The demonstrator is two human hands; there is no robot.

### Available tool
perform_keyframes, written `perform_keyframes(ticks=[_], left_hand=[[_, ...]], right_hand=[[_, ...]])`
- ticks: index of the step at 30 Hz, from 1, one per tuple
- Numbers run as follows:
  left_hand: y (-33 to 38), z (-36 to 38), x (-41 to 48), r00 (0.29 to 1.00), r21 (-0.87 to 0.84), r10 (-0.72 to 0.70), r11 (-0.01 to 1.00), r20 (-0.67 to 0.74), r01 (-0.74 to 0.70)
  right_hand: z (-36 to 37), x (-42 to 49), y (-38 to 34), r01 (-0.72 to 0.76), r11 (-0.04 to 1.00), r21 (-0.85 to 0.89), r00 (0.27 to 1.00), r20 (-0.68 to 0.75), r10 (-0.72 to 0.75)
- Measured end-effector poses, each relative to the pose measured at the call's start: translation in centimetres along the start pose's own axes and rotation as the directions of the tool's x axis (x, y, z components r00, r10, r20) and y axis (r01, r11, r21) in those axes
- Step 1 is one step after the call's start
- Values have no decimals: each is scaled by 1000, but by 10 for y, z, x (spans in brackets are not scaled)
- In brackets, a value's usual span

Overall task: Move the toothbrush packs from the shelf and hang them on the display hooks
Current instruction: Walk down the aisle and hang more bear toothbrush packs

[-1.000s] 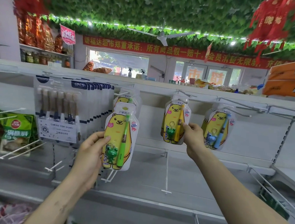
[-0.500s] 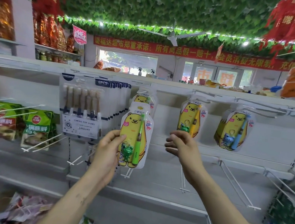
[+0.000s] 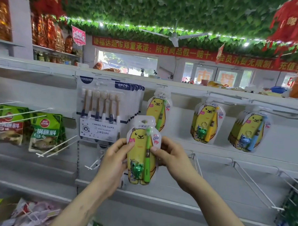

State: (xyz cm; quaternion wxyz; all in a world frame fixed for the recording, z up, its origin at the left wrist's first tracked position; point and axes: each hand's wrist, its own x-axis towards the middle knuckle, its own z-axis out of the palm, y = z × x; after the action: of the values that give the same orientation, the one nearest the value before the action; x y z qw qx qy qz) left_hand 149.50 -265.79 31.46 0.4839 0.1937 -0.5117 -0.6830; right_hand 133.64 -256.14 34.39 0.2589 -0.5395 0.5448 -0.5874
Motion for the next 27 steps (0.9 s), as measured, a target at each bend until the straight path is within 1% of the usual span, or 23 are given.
perform_keyframes(ticks=[3, 5, 8, 13, 20, 23, 27], left_hand=[[-2, -9, 0, 1000, -2, -14, 1000, -6, 14], [-2, -10, 0, 1000, 15, 6, 1000, 12, -6], [1, -10, 5, 996, 76, 54, 995, 75, -60], [13, -3, 11, 990, 65, 89, 993, 108, -97], [24, 6, 25, 990, 94, 82, 991, 111, -92], [24, 7, 28, 991, 109, 68, 991, 115, -80], [22, 6, 28, 990, 101, 70, 991, 121, -83]], right_hand=[[8, 1, 1, 4, 1000, 4, 1000, -15, -4], [12, 6, -4, 25, 999, 33, 997, -79, -22], [15, 15, -19, 82, 994, 74, 982, -177, -68], [13, 27, -38, 157, 986, 55, 955, -263, -137], [9, 35, -44, 118, 987, 110, 941, -329, -76], [7, 36, -44, 90, 991, 102, 942, -332, -51], [7, 35, -46, 90, 989, 117, 943, -329, -47]])
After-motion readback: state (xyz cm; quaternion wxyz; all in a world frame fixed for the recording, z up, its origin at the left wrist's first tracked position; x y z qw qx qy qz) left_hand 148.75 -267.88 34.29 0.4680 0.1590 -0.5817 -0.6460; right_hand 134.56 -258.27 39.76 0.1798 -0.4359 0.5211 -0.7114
